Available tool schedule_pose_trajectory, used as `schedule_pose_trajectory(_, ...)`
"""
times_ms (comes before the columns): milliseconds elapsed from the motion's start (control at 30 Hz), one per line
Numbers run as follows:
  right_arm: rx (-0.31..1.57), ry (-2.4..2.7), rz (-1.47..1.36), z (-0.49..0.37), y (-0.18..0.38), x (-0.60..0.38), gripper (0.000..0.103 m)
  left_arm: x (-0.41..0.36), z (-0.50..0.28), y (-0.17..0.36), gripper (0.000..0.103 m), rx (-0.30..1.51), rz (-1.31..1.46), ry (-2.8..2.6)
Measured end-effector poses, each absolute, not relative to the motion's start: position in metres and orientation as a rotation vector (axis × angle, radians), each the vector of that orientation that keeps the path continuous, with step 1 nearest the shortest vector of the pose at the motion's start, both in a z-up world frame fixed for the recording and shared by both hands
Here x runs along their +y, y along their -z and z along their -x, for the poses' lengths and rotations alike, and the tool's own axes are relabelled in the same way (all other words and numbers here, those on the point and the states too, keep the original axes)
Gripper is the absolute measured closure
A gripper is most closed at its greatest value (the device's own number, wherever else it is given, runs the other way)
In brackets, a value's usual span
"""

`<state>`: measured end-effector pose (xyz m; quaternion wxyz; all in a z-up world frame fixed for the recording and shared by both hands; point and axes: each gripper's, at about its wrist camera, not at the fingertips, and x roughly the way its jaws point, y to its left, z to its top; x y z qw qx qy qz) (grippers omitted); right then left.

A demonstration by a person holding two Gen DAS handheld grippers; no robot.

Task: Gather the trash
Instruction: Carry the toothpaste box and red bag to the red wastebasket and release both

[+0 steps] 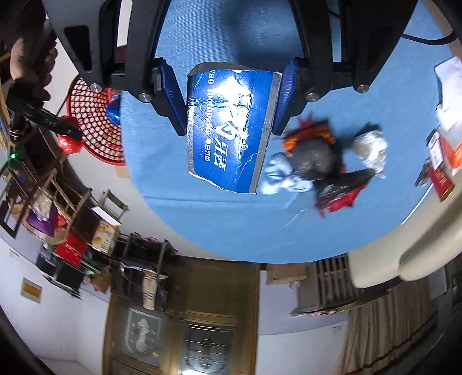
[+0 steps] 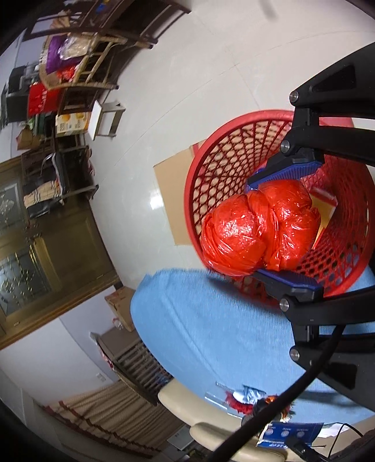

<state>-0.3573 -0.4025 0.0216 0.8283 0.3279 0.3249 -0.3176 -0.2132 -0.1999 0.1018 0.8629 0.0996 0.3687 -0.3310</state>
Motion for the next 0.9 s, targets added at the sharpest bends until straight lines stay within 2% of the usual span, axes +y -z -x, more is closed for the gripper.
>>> schedule_pose_trajectory(167, 0.733, 0.703, -0.726, 0.363, -0.005, -0.408, 0.042, -0.222, 0.223, -0.103, 0.043, 0.766, -0.239, 0.747)
schedule_pose_trajectory(233, 0.762, 0.71, -0.73, 0.363, 0.001, -0.41, 0.029, -0.23, 0.226, -0.103, 0.043, 0.767, -0.249, 0.763)
schedule_pose_trajectory(300, 0.769, 0.715, -0.725, 0.364, 0.004, -0.409, 0.021, -0.238, 0.23, -0.105, 0.043, 0.766, -0.259, 0.782)
schedule_pose_trajectory(900, 0.576, 0.872, -0.793, 0.42, -0.019, -0.43, 0.019, -0.337, 0.278, -0.113, 0.043, 0.74, -0.328, 1.052)
